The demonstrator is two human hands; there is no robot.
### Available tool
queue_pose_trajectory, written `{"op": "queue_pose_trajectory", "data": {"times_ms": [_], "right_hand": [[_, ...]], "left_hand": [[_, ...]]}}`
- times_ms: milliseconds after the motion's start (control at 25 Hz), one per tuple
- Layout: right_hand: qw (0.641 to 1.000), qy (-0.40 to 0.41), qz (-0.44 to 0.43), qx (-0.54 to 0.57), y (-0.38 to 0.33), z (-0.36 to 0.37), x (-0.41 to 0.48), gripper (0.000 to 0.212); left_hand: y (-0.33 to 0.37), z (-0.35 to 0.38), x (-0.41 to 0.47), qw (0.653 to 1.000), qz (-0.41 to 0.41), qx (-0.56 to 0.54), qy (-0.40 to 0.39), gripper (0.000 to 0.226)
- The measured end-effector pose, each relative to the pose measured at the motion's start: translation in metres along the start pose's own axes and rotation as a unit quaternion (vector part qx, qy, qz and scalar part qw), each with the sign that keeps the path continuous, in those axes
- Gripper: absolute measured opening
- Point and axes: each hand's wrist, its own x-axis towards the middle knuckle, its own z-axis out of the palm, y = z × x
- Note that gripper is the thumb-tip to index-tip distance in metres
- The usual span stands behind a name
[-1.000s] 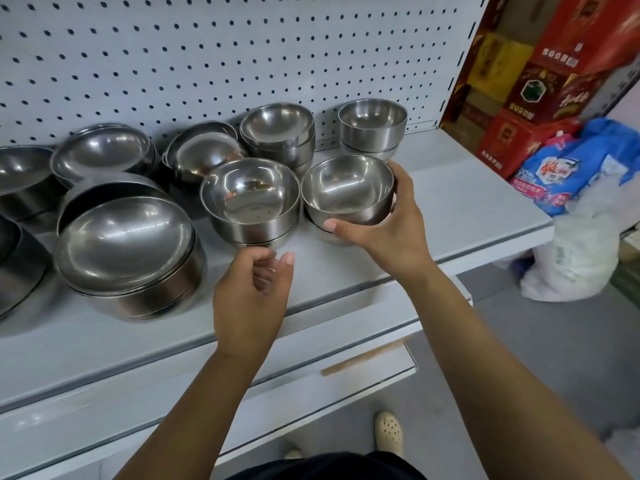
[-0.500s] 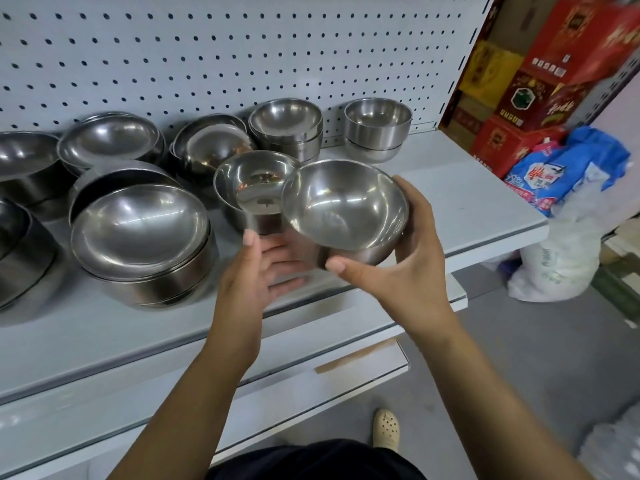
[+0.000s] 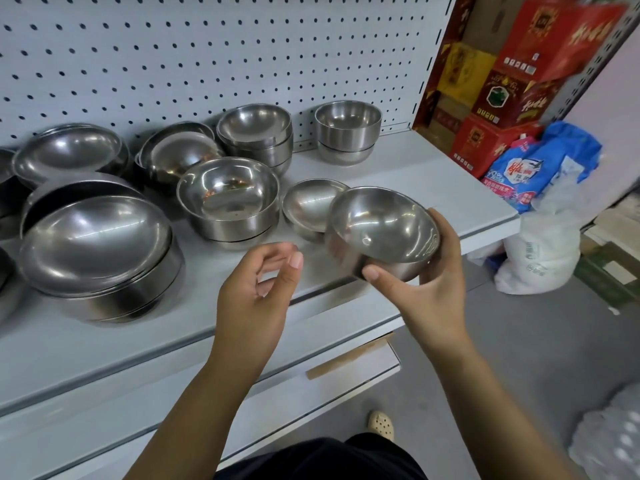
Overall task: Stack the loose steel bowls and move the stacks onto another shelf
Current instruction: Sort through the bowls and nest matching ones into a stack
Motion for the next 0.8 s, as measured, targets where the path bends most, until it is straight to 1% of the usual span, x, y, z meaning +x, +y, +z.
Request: {"op": "queue_pose_trajectory", "data": {"times_ms": [80, 160, 280, 360, 520, 640, 800], "right_hand": [[0.999, 0.041, 0.009, -0.013, 0.008, -0.013, 0.014, 0.107], [0.998, 0.059, 0.023, -0.015, 0.015, -0.024, 0.029, 0.105], [0.998, 0.045, 0.045, -0.006, 0.027, -0.036, 0.051, 0.103], [0.998, 0.015, 0.057, -0.001, 0.037, -0.045, 0.066, 0.107], [0.995, -0.069, 0.066, -0.018, 0.054, -0.062, 0.094, 0.107], [0.987, -0.139, 0.074, -0.015, 0.066, -0.074, 0.111, 0.109], [0.965, -0.250, 0.074, -0.029, 0.077, -0.089, 0.137, 0.113]], "left_hand": [[-0.002, 0.012, 0.006, 0.999, 0.010, 0.027, 0.013, 0.024], [-0.003, 0.027, 0.013, 0.998, 0.022, 0.058, 0.022, 0.027], [-0.005, 0.053, 0.023, 0.993, 0.051, 0.093, 0.054, 0.015], [-0.005, 0.072, 0.027, 0.992, 0.047, 0.097, 0.060, 0.012], [-0.008, 0.101, 0.036, 0.991, 0.015, 0.136, 0.014, 0.022], [-0.011, 0.122, 0.037, 0.985, -0.021, 0.168, 0.017, 0.038], [-0.019, 0.144, 0.039, 0.985, -0.009, 0.169, 0.032, 0.070]]}}
